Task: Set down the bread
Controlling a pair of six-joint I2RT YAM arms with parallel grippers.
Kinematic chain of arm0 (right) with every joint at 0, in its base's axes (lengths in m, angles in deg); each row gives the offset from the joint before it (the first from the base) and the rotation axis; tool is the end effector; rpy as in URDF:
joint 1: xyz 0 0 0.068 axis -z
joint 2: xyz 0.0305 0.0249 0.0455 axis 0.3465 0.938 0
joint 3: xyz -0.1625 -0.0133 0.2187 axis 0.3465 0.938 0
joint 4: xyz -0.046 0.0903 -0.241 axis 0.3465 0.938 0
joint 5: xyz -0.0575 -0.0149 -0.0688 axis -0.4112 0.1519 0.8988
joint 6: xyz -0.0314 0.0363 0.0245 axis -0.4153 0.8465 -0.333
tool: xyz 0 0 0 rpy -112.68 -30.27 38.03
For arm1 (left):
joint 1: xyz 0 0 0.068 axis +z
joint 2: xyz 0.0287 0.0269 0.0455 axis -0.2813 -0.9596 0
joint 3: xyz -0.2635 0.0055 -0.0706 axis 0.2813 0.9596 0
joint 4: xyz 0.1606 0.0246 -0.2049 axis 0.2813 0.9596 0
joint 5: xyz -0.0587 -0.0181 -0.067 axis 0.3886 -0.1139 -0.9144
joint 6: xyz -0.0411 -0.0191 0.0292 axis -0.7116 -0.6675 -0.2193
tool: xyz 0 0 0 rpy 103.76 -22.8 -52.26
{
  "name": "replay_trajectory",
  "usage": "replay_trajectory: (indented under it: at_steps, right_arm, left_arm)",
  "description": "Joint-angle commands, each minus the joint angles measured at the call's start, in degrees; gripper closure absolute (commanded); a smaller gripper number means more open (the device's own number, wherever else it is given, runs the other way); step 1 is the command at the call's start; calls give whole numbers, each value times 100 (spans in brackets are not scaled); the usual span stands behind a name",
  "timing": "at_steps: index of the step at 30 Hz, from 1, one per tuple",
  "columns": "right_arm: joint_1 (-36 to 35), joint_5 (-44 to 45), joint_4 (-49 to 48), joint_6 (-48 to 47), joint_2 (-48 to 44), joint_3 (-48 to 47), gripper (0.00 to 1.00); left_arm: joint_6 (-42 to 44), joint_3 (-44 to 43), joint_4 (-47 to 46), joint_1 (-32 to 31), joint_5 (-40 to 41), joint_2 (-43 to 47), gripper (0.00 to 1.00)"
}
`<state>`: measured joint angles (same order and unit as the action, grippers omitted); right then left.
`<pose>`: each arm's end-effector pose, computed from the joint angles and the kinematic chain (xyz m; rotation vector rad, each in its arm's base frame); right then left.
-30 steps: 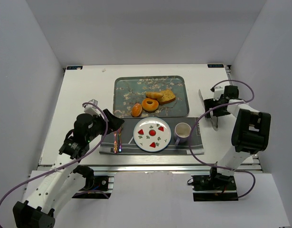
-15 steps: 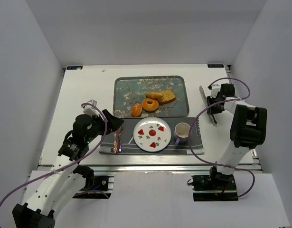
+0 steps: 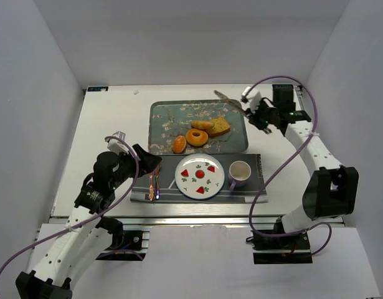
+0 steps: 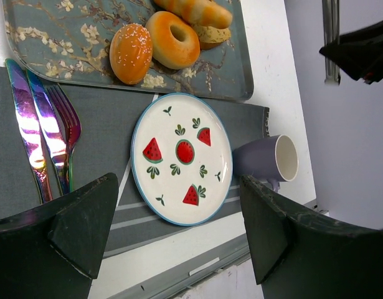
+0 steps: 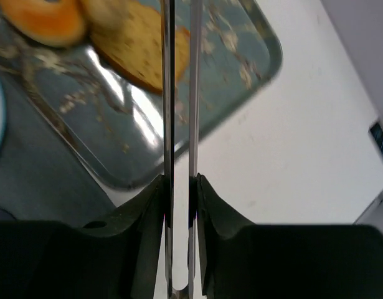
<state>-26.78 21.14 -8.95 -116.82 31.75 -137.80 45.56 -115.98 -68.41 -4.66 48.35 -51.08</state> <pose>0.3416 0.0509 0.3047 -1.0593 1.9357 0.0430 0.1417 -0.0602 0.2712 -0.2620 2.0501 -0.8477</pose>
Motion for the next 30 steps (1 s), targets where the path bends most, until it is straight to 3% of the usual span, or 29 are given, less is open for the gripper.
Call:
replay_trajectory:
  at_steps: [1,9,30]
  right_arm:
    - [-535,43,366,-732,-60,-250,70]
    - [-1318,623,559,-1120,195,-821,65]
    - [-1723,896,954,-1445,168,-857,53]
  left_arm:
    - [-21,-3,-39,-1,-45,68,12]
    - [-65,32,31,-1,-10,253,12]
    - [-65,94,-4,-1,-19,296,12]
